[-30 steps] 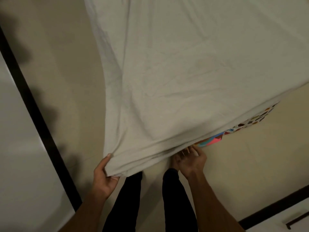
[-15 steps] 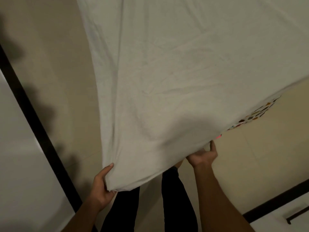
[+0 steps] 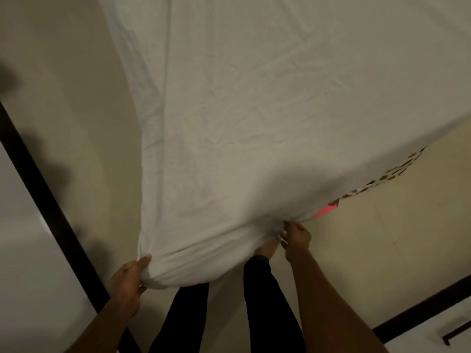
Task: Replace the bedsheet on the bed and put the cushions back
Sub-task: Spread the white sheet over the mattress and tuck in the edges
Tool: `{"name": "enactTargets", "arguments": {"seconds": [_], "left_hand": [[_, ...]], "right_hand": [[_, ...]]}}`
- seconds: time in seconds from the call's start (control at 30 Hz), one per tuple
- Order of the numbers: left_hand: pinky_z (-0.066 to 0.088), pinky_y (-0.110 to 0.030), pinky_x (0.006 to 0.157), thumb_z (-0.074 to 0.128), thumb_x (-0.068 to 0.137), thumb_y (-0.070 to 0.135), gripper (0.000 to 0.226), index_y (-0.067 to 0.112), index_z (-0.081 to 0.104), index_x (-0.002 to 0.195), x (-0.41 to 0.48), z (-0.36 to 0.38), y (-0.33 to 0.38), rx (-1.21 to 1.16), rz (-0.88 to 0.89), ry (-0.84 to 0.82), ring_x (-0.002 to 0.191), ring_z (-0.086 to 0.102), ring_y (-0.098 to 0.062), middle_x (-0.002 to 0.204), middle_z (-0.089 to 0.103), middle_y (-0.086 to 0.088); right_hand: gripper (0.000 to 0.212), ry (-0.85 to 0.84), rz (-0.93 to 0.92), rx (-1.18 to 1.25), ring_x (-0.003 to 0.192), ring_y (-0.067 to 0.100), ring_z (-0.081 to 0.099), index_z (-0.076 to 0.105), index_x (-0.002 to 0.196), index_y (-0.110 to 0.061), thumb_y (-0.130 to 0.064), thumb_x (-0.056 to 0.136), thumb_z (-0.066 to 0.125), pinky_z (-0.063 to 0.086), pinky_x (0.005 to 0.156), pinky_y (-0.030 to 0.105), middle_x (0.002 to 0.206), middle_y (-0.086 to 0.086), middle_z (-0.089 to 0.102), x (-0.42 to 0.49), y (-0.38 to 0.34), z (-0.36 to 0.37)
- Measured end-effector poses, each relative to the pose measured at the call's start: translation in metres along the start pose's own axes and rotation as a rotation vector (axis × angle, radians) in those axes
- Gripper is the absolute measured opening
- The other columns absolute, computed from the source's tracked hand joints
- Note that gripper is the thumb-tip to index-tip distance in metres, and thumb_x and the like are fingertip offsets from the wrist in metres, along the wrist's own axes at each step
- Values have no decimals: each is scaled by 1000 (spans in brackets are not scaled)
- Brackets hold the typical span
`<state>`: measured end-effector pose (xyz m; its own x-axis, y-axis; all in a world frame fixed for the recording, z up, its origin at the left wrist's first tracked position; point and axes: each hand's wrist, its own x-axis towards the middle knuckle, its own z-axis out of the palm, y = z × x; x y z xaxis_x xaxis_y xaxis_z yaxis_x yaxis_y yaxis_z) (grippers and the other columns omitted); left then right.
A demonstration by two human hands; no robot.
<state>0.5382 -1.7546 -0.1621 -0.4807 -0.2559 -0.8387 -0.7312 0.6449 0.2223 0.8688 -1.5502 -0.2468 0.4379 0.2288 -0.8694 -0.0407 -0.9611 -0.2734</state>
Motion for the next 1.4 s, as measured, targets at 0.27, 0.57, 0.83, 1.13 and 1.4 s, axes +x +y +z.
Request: {"name": "enactTargets", "arguments": {"seconds": [0.27, 0.57, 0.83, 1.13, 1.4], "left_hand": [[54, -46, 85, 78, 88, 17, 46, 12, 62, 131, -9, 50, 26, 124, 138, 159, 99, 62, -31, 125, 64, -19], [53, -53, 94, 64, 90, 57, 36, 23, 72, 94, -78, 180, 61, -65, -254, -603, 97, 63, -30, 101, 67, -5], [56, -41, 73, 80, 69, 55, 38, 26, 66, 90, -48, 181, 48, -137, -317, -573, 91, 58, -28, 98, 61, 2], [56, -35, 56, 45, 100, 55, 43, 17, 67, 103, -91, 186, 59, -169, -365, -664, 67, 66, -32, 85, 69, -8], [44, -40, 103, 66, 82, 46, 37, 15, 68, 103, -101, 181, 57, -252, -480, -677, 88, 61, -31, 103, 66, -8]], "right_hand": [[36, -263, 44, 394, 81, 29, 60, 69, 110, -20, -43, 82, 68, 53, 74, 41, 101, 9, 64, -16, -44, 36], [32, -345, 157, 545, 88, 27, 62, 70, 112, -22, -45, 98, 53, 55, 89, 41, 106, 9, 69, -15, -59, 32], [31, -379, 166, 605, 57, 13, 52, 67, 90, -26, -55, 83, 66, 46, 52, 21, 74, -5, 63, -26, -33, 53], [54, -487, 243, 727, 107, 28, 70, 70, 128, -23, -58, 88, 66, 59, 80, 41, 120, 1, 75, -72, -44, 52], [48, -596, 144, 655, 112, 27, 72, 80, 112, -29, -49, 67, 81, 60, 89, 48, 115, 0, 78, -75, -40, 59]]}}
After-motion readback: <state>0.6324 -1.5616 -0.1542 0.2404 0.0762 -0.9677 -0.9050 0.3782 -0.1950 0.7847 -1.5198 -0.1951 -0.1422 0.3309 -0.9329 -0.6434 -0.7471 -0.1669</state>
